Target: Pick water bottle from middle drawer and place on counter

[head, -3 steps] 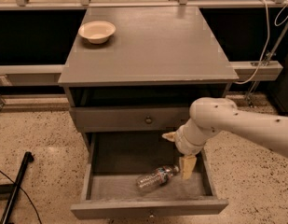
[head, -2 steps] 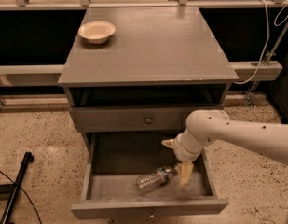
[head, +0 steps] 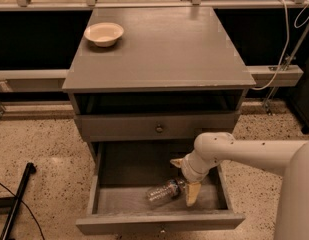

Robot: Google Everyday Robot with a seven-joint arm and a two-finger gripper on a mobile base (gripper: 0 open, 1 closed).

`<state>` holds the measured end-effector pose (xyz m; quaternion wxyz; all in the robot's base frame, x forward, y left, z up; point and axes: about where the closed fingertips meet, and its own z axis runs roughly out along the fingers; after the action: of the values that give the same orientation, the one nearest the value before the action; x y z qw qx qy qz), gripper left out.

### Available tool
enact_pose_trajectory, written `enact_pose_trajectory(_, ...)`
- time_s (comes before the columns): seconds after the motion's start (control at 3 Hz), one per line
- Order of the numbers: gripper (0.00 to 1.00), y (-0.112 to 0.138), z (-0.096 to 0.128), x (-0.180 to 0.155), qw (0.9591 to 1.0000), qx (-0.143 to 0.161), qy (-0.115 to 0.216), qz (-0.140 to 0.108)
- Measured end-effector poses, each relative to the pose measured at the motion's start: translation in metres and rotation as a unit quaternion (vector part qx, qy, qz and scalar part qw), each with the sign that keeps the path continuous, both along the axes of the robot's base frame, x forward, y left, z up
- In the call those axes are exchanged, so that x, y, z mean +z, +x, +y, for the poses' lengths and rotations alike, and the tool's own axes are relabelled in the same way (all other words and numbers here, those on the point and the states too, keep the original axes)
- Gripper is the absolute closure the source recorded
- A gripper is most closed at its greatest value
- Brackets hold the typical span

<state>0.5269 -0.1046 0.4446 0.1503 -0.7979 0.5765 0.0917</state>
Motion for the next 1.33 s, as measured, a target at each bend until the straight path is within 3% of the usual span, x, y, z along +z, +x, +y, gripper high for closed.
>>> enact_pose_trajectory(0.33,0.18,0.008,0.013,-0.030,0.9999,0.008,0.014,0.004)
enact_pose_trajectory(1.0,0.27,0.005,0.024,-0.082,0.9984,0.013,0.037,0.040)
enact_pose_trajectory(1.33,0.49,0.002,0.028,-0.092,0.9974,0.008,0.052,0.049)
